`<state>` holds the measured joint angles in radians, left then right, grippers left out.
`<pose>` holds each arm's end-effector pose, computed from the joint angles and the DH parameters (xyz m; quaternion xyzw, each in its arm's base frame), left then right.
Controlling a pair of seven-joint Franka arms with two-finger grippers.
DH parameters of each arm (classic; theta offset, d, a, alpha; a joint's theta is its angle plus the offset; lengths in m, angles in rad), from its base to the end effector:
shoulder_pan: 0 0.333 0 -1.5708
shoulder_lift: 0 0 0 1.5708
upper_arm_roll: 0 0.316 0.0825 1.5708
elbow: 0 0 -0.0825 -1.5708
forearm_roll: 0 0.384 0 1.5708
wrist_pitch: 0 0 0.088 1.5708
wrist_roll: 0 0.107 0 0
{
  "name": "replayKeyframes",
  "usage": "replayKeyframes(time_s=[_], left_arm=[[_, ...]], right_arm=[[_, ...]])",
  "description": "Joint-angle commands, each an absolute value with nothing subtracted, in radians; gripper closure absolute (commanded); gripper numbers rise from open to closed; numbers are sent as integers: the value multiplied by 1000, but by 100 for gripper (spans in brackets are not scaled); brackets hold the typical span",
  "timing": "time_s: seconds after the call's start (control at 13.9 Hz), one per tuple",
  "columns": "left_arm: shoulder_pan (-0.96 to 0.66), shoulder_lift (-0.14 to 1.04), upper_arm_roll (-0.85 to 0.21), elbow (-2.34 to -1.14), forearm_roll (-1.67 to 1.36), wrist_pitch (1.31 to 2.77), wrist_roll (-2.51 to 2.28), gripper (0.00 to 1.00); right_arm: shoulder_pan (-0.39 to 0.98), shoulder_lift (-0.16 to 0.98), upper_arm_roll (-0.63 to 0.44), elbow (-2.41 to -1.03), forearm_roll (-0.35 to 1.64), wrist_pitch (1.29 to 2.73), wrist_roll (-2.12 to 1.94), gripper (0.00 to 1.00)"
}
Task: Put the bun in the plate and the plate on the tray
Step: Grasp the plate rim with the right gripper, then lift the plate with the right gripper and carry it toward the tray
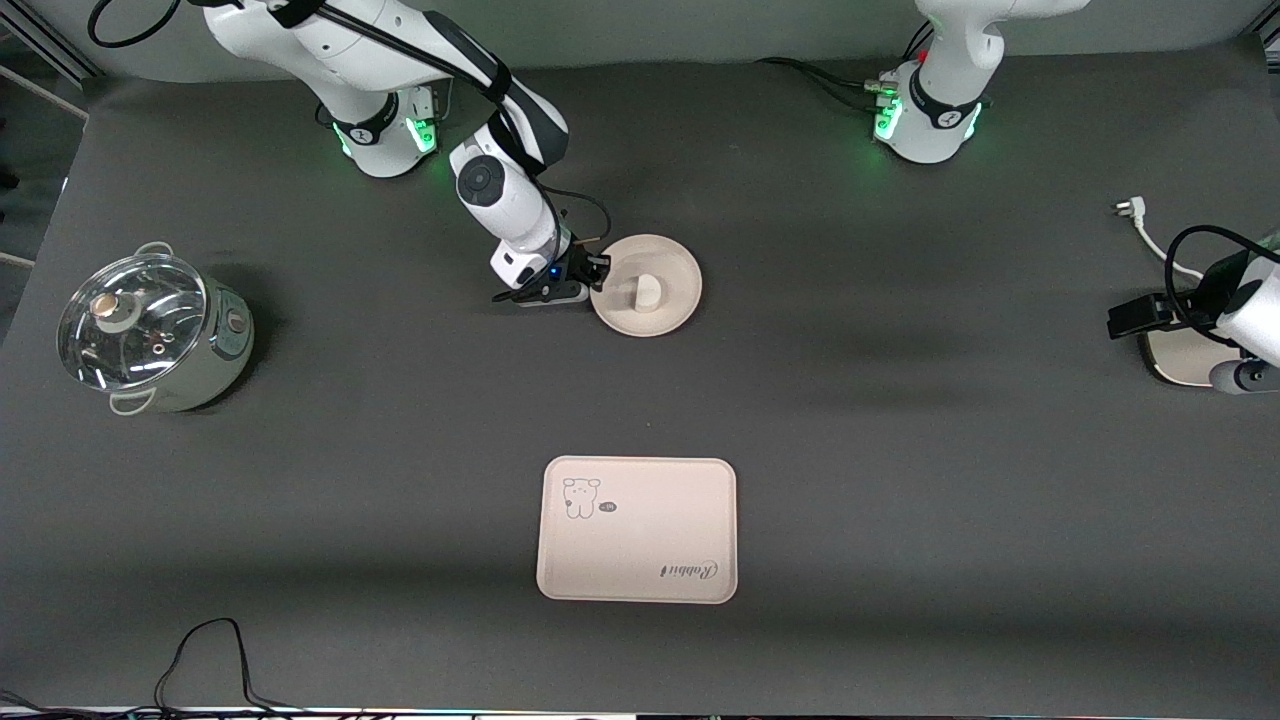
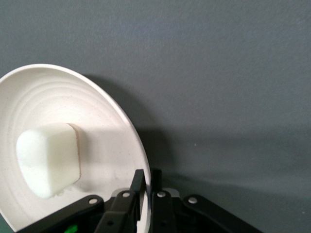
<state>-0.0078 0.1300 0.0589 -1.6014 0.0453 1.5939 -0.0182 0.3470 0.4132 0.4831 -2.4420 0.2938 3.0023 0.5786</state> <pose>0.5866 0.0329 0.5379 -0.9968 -0.0325 0.0690 0.0252 0.3414 0.3616 0.1705 -0.9878 0.0442 0.0180 0.1483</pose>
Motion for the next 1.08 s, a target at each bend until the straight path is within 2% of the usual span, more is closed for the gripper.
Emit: replayKeyframes(time_s=[0.0,0.22,0.43,0.72,1.01], left_arm=[[-23,126,81,-1603,40,1589,-3,0],[-20,127,80,-1603,38,1591,-3,0],[-14,132,80,-1601,37,1592,-2,0],[-14,133,80,-1600,35,1591,-2,0],[-14,137,80,-1603,35,1588,-2,0]], right_arm=[[327,382,482,-2428,302,2994,591,100],[289,331,482,-2372,302,2875,589,100],[256,316,468,-2216,302,2691,589,100],[252,334,390,-1927,296,2458,588,100],[250,466,328,-1592,177,2298,588,100]])
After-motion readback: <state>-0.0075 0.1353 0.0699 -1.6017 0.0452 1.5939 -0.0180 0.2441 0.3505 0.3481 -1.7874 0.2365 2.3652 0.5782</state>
